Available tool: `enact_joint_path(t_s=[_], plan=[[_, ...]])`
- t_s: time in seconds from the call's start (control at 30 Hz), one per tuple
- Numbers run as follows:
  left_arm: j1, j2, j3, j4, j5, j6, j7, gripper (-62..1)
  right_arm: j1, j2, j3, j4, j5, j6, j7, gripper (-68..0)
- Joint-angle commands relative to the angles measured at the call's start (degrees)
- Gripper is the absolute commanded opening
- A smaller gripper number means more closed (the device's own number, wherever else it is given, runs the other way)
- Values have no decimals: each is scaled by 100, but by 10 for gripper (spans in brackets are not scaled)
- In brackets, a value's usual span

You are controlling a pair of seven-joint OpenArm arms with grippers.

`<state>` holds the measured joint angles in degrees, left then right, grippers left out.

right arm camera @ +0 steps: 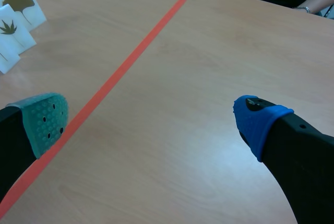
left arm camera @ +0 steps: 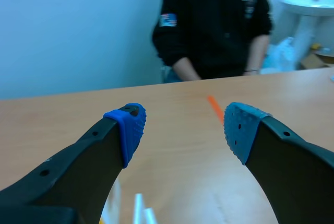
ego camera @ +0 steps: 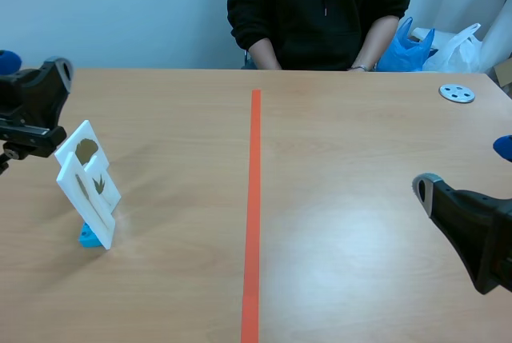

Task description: Sort the leaf by its shape. The table is split by an orange tape line. A compound leaf with several leaflets goes to the left side, a simple leaf with one blade goes to the right side. Return to the home posture when a red brick is placed on the table.

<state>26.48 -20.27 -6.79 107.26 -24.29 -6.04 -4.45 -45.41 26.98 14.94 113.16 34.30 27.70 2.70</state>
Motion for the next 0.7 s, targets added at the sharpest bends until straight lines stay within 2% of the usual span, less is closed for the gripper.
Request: enact_joint_path(t_s=[0.0,0.13,0.23,0.37,0.53,0.67], plan=[[197,11,17,149,-20,-214,-11,-209,66,-2,48,63,46,-22,66,4],[535,24,35,525,-20,-859,2,-90,66,-2,50,63,46,-22,66,4],[756,24,59,549,-79,-1403,2,4,63,-2,50,63,46,-22,66,4],[1060,22,87,549,-85,-2020,31,14,61,-2,55,63,48,-20,59,4],[1300,-46,184,549,-258,-2173,586,14,31,0,55,63,90,79,17,4],[1353,-55,256,568,-280,-2028,1054,14,28,-2,55,63,92,205,0,4]])
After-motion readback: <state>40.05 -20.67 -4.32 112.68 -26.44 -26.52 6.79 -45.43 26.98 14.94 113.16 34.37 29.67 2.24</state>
